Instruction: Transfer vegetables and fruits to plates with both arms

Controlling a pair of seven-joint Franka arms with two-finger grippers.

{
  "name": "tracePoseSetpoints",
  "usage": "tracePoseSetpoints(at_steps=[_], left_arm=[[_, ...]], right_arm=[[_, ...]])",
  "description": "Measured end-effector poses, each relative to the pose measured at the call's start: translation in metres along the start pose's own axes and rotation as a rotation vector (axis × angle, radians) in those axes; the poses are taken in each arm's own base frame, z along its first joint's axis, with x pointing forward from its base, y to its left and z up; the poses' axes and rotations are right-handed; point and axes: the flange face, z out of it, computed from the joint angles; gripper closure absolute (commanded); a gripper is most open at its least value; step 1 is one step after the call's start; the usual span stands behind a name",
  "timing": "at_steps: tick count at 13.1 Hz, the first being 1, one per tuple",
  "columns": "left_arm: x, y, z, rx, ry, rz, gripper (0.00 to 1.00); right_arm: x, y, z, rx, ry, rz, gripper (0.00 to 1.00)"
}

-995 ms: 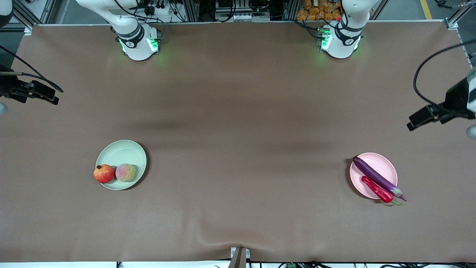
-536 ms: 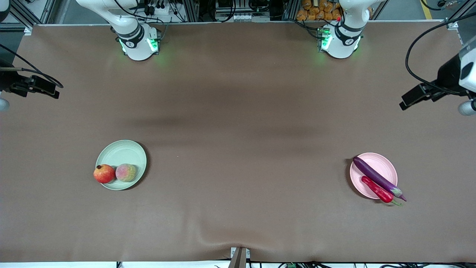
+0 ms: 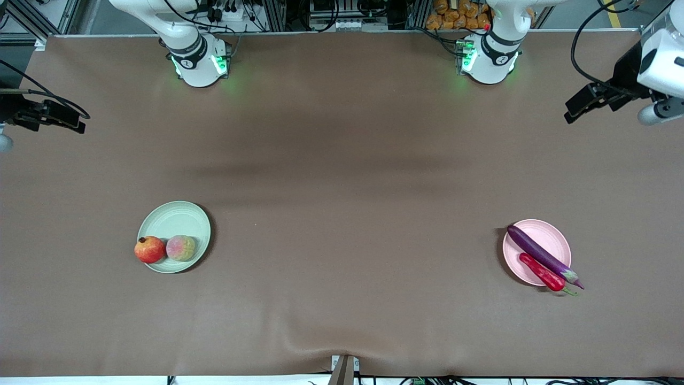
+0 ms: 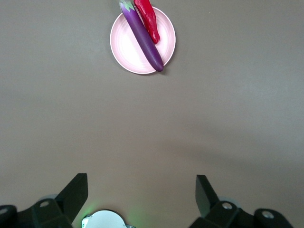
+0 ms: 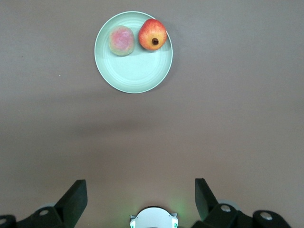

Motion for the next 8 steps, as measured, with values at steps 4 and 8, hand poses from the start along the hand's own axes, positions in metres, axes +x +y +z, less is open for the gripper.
tracePoseSetpoints(at_steps=[4,8], left_arm=[[-0.001,-0.005,-0.002,0.063,0.021,0.089,0.00],[-0.002,-0.007,-0.015,0.066,0.041,0.159,0.00]], right_arm=[[-0.002,0.008,-0.004,0.003,0.008,0.002,0.00],[-0.001,0.007,-0.006,0.003,0.029,0.001,0.00]])
